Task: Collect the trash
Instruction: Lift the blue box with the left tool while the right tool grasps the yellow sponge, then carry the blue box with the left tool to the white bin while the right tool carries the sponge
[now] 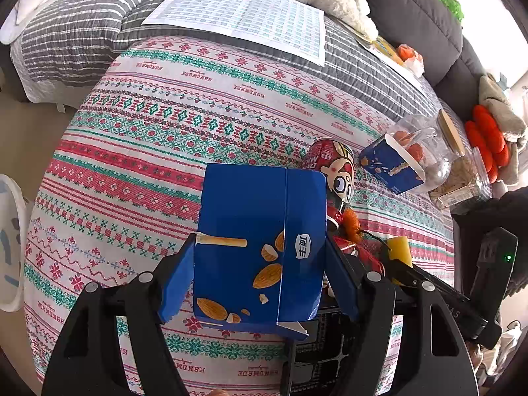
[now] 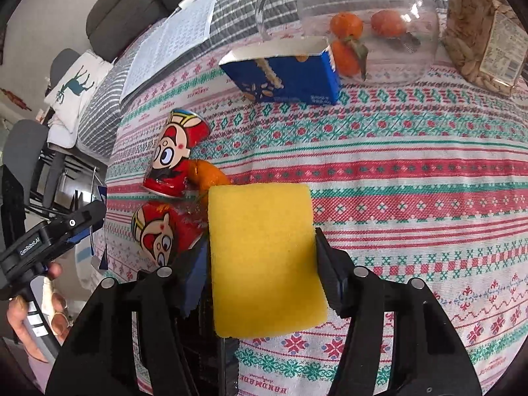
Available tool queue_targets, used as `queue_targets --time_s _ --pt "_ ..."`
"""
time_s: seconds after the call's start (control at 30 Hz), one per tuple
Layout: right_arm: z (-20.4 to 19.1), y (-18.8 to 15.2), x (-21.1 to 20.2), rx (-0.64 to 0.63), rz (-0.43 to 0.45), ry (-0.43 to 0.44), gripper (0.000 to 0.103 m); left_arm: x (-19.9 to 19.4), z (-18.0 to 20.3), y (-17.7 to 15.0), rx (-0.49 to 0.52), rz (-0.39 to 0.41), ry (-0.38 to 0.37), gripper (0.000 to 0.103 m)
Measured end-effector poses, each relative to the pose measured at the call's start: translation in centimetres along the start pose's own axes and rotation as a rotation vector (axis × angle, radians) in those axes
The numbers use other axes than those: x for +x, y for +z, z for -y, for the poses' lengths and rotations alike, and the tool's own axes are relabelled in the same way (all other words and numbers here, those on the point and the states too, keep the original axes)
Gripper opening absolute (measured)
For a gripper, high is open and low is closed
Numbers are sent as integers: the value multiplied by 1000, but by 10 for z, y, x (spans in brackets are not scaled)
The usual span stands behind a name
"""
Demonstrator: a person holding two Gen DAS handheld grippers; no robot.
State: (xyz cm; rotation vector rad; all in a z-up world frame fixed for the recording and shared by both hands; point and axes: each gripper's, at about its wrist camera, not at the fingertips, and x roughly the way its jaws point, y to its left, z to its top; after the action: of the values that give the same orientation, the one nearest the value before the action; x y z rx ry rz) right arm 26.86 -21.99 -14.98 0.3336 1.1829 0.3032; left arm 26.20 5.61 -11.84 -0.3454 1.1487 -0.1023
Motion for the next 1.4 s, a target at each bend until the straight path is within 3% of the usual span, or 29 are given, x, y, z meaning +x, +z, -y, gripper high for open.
queue_targets --time_s 0.57,0.8,1.13,1.4 --pt "-33 0 -57 -63 265 -107 54 -29 -3 -3 14 112 26 71" --pt "-52 -7 -64 -80 384 -170 54 -52 -5 -11 48 242 110 71" --pt "-109 -23 -74 -200 591 -306 54 -81 7 -27 149 491 310 71" --pt "-141 -35 -76 -244 672 -327 54 -107 2 -37 156 645 377 71"
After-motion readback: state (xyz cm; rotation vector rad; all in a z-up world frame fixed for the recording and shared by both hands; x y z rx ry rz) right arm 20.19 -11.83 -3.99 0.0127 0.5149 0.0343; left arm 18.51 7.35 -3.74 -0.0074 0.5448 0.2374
